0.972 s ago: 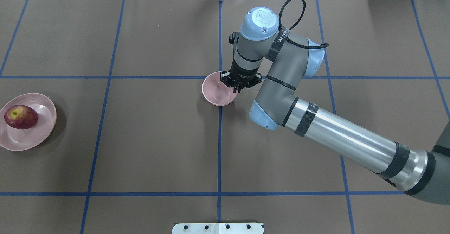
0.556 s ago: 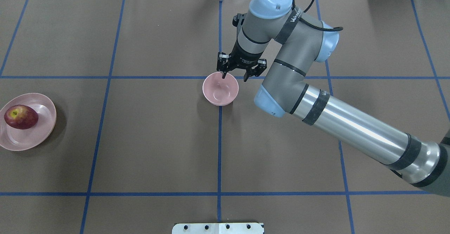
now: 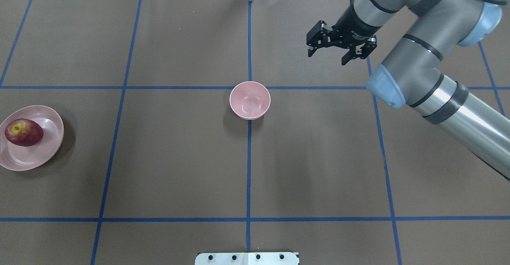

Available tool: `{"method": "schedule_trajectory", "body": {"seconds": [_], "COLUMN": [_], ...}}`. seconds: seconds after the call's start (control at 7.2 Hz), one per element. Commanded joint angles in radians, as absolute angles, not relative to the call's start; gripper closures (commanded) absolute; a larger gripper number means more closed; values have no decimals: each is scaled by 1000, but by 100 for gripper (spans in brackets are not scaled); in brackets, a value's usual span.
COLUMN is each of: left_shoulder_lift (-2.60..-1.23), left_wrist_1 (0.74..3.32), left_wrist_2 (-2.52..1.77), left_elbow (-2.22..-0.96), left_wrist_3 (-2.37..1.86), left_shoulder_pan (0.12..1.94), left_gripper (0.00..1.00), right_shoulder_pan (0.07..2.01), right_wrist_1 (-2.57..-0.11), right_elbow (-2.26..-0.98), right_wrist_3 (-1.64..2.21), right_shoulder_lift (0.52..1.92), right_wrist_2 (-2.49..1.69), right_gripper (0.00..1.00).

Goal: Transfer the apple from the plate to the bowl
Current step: 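Release the pink bowl and raise the right gripper away from it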

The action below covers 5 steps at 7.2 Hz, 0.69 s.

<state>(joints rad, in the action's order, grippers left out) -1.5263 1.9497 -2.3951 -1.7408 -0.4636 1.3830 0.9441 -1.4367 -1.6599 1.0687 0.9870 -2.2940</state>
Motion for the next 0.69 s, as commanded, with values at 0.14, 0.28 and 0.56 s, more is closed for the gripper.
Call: {"method": "schedule_trajectory", "body": {"seconds": [0.14, 0.28, 0.56], "left_shoulder_lift": [-1424, -1416, -1419], "left_wrist_1": [1980, 1988, 2022], "left_wrist_2": [-2225, -2168, -2149], "left_elbow": [-1864, -1864, -1835], "left_wrist_3": [-661, -672, -722], "left_shoulder_pan": [1169, 1111, 1045], "left_gripper": [2, 2, 2], "right_shoulder_pan": [1014, 1029, 1029], "right_wrist_1": [-1443, -1443, -1443], "right_elbow": [-1738, -1758, -1759], "right_wrist_3": [892, 850, 848], "right_shoulder_lift": [1144, 1184, 1197], "right_wrist_2": [-2283, -2281, -2281], "right_gripper": [0, 0, 0]}}
